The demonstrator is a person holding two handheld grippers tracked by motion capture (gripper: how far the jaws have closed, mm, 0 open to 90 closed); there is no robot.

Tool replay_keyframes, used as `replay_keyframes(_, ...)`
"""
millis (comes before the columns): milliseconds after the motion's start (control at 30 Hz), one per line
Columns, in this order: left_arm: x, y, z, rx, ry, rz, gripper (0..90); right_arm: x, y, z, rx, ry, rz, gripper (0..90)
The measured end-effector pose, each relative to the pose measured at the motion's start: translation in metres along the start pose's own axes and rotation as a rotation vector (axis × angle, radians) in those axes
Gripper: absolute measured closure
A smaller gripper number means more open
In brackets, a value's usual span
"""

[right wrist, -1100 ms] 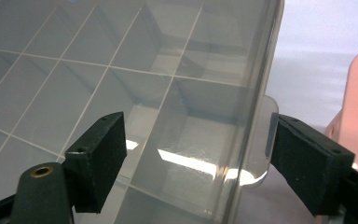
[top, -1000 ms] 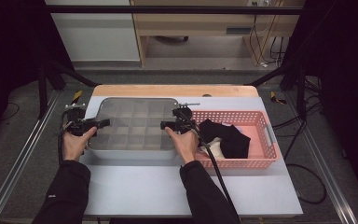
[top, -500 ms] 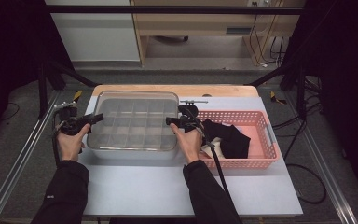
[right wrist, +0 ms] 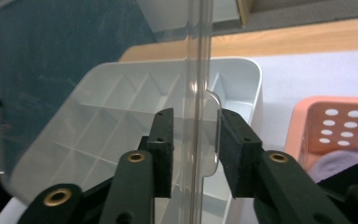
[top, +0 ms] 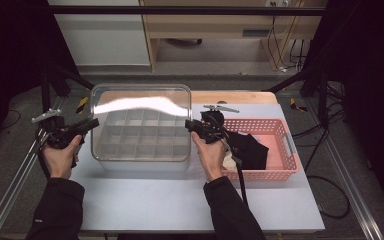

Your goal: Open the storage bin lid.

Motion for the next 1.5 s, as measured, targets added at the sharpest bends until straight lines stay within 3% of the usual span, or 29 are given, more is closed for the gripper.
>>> replay_keyframes(300, 0.033, 0.023, -0.002, -0.042, 0.081, -0.081, 63.2, 0.037, -0.001, 0.000, 0.060, 0.064, 0.073, 72.1)
replay_keyframes(633, 0.060, 0.044, -0.017, -0.072, 0.110, -0.114, 63.6, 0.082, -0.006, -0.015, 0.113, 0.097, 0.156, 75.1)
replay_keyframes(1133, 0.080, 0.065, -0.051, -0.116, 0.075, -0.121, 62.5, 0.124, -0.006, -0.056, 0.166, 0.083, 0.216, 76.0)
replay_keyframes(1500, 0.098, 0.077, -0.085, -0.136, 0.040, -0.105, 62.0, 0.144, -0.004, -0.092, 0.150, 0.039, 0.272, 76.8)
Point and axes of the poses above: each handheld gripper's, and its own axes: x roughly backward along the jaws, z roughly out of its top, y roughly to its right, the point moved 1 cm from there along -x, roughly forward along the jaws, and after that the axes turned 10 degrees about x, right-handed, at the moved point
